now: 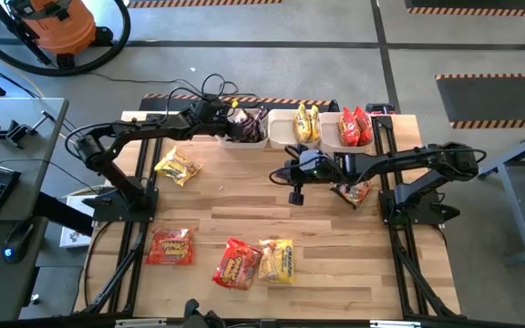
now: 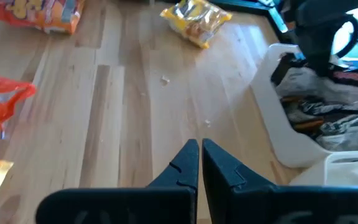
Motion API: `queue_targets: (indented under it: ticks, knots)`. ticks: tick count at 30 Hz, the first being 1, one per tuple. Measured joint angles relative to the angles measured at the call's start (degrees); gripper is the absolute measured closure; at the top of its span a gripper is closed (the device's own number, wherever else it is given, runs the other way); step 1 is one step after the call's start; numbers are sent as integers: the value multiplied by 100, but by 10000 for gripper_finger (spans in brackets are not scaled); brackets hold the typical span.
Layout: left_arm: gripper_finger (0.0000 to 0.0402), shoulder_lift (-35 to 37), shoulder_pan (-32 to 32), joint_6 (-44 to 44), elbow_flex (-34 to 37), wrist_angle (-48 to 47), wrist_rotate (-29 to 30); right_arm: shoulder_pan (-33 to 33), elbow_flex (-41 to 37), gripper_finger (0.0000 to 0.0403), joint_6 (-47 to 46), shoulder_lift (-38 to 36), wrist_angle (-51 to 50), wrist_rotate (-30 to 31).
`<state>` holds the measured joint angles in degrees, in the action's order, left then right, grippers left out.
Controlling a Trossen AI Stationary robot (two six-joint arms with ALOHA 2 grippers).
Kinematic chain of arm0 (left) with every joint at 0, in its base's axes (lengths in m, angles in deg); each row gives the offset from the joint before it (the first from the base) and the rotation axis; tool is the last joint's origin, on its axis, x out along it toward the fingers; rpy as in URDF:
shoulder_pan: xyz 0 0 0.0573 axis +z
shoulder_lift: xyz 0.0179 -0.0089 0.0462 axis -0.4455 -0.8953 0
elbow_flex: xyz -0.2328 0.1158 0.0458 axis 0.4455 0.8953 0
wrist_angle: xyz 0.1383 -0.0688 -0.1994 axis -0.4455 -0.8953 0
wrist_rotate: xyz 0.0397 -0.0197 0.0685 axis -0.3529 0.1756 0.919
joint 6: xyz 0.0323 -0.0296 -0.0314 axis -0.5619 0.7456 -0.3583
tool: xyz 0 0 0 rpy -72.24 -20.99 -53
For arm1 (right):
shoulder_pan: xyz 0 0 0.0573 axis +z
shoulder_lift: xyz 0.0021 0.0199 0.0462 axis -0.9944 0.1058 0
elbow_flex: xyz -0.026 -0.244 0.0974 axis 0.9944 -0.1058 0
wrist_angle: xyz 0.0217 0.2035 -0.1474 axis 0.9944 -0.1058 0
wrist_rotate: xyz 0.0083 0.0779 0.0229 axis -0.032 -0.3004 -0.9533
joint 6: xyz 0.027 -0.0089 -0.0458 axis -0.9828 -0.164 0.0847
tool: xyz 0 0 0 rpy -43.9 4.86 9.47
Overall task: Sort Maruchan noodles
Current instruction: Put the black noodle into the left white bin
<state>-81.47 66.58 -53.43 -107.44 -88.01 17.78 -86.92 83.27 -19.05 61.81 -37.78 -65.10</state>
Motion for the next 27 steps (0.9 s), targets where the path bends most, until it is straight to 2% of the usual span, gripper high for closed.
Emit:
queue_targets:
  ticks: [7, 12, 19, 23, 27]
  knots:
    - [389, -52, 158, 147, 0, 41, 310, -1, 0, 403, 111, 133, 82, -84]
    - [355, -40, 147, -94, -31, 24, -228, -1, 0, 403, 119, 133, 89, -75]
    - [306, 72, -65, -1223, -306, 34, -545, -3, 0, 403, 154, 133, 89, -73]
    - [305, 121, -153, -1882, -483, 53, -559, -1, 0, 403, 154, 133, 85, -73]
    - [322, 111, -196, -2308, -544, 61, -561, -3, 0, 403, 212, 133, 83, -79]
